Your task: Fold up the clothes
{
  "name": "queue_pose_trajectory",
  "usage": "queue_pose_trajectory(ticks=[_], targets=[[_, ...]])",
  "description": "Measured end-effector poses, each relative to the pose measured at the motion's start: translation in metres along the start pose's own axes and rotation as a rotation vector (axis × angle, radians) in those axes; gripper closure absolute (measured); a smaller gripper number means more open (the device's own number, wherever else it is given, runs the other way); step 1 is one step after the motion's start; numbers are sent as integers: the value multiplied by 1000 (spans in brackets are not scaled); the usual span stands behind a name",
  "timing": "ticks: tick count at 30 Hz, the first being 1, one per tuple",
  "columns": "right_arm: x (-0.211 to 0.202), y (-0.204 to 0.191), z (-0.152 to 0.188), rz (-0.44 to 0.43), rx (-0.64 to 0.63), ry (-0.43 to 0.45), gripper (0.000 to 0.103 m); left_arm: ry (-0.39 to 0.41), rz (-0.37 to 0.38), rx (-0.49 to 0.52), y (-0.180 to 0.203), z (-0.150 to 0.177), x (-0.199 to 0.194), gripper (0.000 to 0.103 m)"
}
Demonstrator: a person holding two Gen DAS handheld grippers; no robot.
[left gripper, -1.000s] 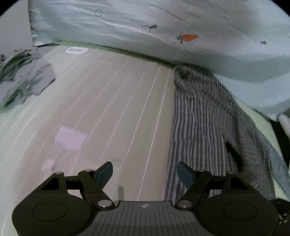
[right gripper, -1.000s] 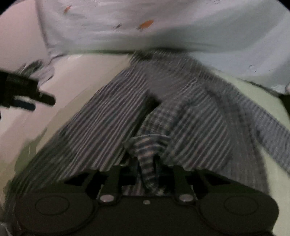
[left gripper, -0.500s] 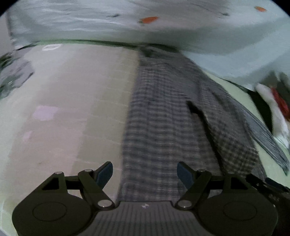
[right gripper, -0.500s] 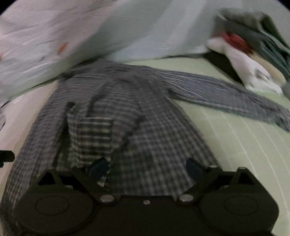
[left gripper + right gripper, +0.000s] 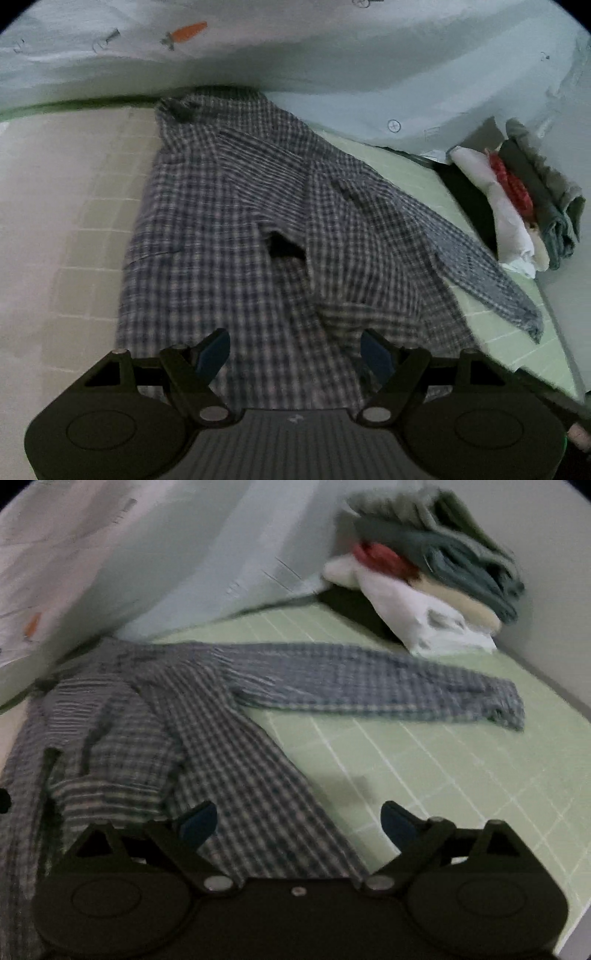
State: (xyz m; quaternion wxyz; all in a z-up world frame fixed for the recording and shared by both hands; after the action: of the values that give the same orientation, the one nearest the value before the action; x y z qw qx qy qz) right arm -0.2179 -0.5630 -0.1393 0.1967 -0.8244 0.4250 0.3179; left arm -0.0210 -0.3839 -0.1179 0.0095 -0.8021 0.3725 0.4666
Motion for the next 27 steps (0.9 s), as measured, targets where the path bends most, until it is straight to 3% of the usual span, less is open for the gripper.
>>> queue_pose_trajectory(ticks=[6,13,15,18,19,27], targets=[[14,0,3,25,16,-50,7,-50,65,-58,5,-12,30,24],[16,-6,10,9,-42,-80,7,-95,87,-65,21,-19,65,26],[14,-5,10,10,-54,-79,7,-112,86,-73,24,-20,74,35],[12,0,11,17,-59,-79,7,-140,78,-92,26,-18,85,92],[11,1,11,19,-59,-79,7,-140,77,-97,26,-18,86,102],[3,16,13,31,-27,-64,7,-39,186,-171,16,-10,29,102]])
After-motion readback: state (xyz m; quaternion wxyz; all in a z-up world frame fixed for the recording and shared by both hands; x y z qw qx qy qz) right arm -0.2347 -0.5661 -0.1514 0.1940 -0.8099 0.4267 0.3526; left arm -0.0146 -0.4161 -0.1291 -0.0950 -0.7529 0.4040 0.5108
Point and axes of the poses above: each gripper's, at about its wrist camera, not at the fingertips, and x roughly the way its jaws point, y to its right, z to its underside, the point moved 5 cm from there along x, roughly the way its jaws point, and after that the axes turned 1 degree about y, right-handed, at the moved point
